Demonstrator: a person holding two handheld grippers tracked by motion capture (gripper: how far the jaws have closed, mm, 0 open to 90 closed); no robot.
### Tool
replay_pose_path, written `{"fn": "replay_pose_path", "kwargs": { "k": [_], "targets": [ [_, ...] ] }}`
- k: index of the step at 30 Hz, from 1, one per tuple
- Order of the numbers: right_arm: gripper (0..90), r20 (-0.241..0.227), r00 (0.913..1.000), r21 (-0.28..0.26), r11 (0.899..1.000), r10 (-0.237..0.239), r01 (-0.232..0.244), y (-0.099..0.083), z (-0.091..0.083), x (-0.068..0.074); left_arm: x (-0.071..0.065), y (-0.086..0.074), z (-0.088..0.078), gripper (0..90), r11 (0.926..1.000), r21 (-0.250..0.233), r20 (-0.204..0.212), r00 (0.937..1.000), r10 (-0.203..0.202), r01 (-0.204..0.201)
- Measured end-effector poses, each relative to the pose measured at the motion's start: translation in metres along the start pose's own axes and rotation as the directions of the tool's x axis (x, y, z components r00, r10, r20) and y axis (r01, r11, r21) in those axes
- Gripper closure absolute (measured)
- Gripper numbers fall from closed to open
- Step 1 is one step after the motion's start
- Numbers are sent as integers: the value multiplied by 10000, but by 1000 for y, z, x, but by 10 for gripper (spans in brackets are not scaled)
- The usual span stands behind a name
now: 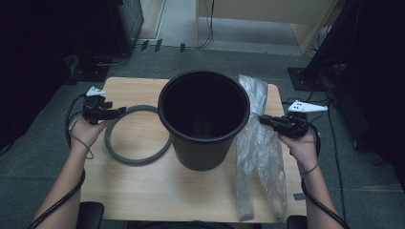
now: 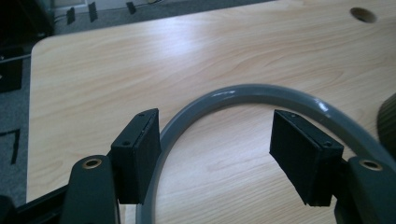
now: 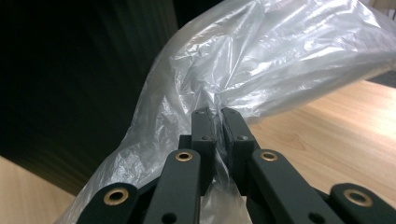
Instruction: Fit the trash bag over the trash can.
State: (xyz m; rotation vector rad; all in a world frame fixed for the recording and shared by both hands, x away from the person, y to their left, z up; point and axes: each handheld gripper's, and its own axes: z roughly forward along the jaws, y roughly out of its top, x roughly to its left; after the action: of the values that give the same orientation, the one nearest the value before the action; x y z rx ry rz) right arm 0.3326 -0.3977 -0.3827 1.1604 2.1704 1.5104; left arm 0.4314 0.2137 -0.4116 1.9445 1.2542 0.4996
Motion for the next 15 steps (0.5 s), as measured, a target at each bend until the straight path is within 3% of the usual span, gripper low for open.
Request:
{"fn": "replay_pose_path", "kwargs": {
  "k": [6,15],
  "targets": [
    [859,-88,9998,-114,9997,-205,204,12,-12,4,-12,19,-10,328,9987,-404,541,9980,341,-319],
    [859,-437,9981,-292,9986,-443,430,32,-29,14,-29,50,-24,328,9921,-951,1216,9882,928,-815]
  ]
}}
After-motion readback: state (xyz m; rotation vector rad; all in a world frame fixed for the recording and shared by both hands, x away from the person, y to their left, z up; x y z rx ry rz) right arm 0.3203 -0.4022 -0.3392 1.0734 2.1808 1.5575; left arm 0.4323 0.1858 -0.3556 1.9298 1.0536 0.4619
